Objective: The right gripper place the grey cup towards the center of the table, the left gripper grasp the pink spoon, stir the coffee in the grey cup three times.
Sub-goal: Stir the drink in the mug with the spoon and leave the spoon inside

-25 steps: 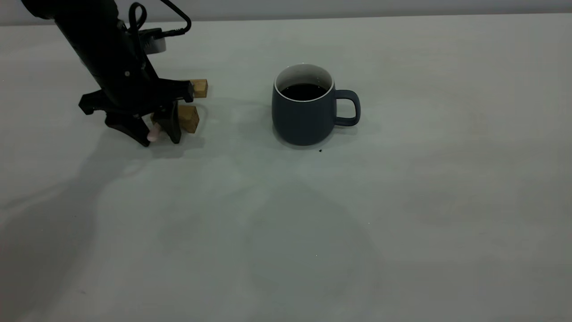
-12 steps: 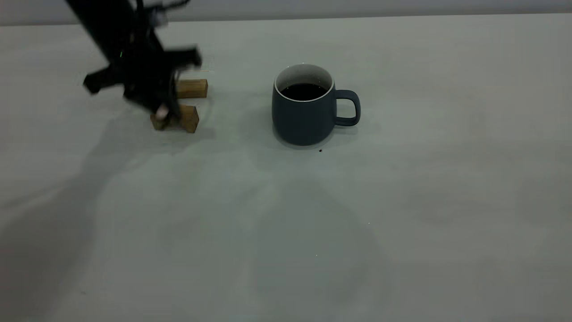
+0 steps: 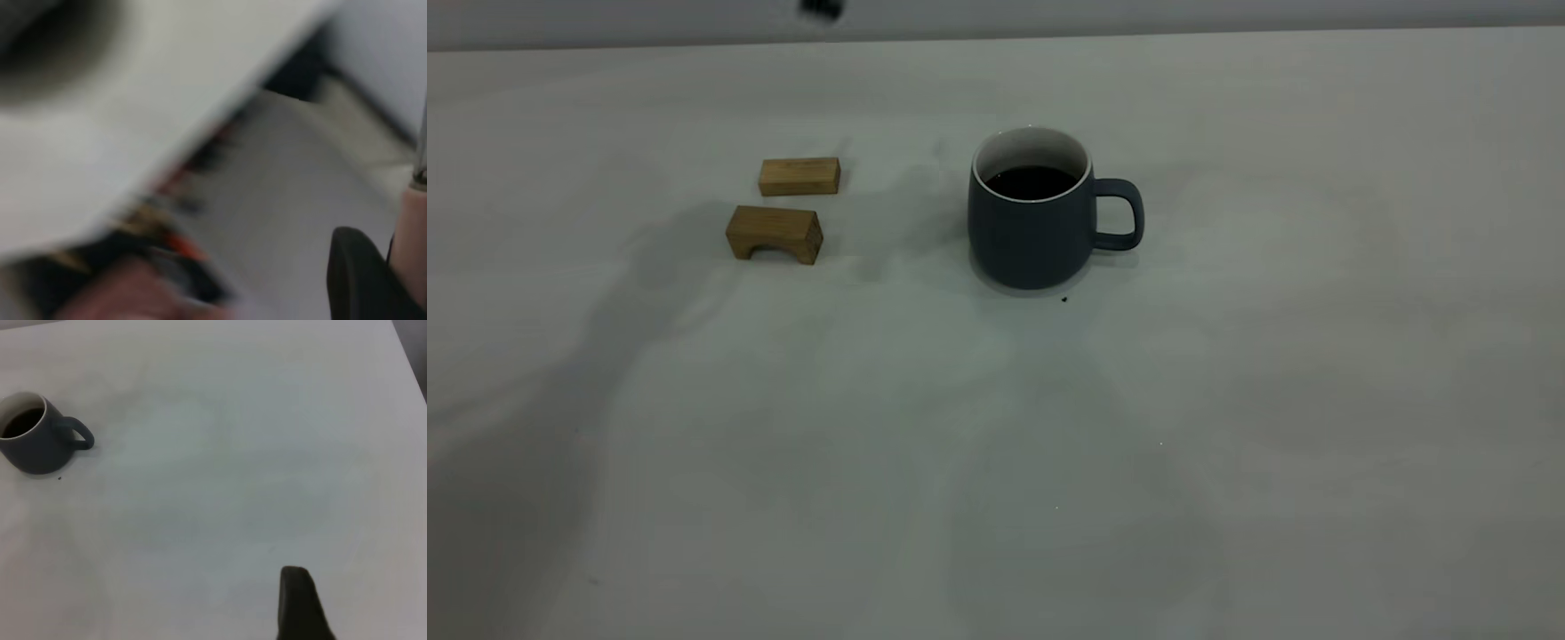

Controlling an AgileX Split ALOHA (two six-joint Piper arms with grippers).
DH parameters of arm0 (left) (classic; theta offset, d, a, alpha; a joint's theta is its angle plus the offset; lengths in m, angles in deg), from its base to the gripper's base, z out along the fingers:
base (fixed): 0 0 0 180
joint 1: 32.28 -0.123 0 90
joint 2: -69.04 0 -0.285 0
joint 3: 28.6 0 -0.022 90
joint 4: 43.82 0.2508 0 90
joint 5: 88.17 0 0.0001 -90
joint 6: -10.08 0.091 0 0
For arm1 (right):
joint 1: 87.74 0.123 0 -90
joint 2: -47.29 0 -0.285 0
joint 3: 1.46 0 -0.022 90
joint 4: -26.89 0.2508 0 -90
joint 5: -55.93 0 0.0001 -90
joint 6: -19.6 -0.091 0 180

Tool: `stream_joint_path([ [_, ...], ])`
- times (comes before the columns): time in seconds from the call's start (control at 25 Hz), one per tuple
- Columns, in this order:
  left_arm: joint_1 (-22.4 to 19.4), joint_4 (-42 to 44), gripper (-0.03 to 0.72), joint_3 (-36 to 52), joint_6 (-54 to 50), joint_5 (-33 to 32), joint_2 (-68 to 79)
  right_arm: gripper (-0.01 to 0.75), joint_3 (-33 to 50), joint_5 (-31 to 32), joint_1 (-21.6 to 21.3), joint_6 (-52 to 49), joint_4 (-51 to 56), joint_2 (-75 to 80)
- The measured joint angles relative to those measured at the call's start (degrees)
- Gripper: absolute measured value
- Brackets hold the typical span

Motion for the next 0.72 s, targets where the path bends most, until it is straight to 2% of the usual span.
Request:
stream_joint_path([
  [0.12, 0.51, -10.03, 0.127, 0.00, -1.47, -0.75, 0.14, 0.491, 0.00, 0.00, 0.00, 0.00, 0.00, 0.00],
  [0.2, 1.12, -12.53, 0.127, 0.00, -3.74, -0.68, 0.35, 0.491, 0.00, 0.00, 0.00, 0.00, 0.00, 0.00],
  [0.44, 1.24, -13.00, 0.127, 0.00, -16.61, -2.20, 3.80, 0.491, 0.00, 0.00, 0.00, 0.00, 0.00, 0.00],
  [0.72, 4.00, -13.00, 0.127, 0.00, -40.61, -5.72, 7.05, 0.491, 0.00, 0.00, 0.00, 0.00, 0.00, 0.00],
])
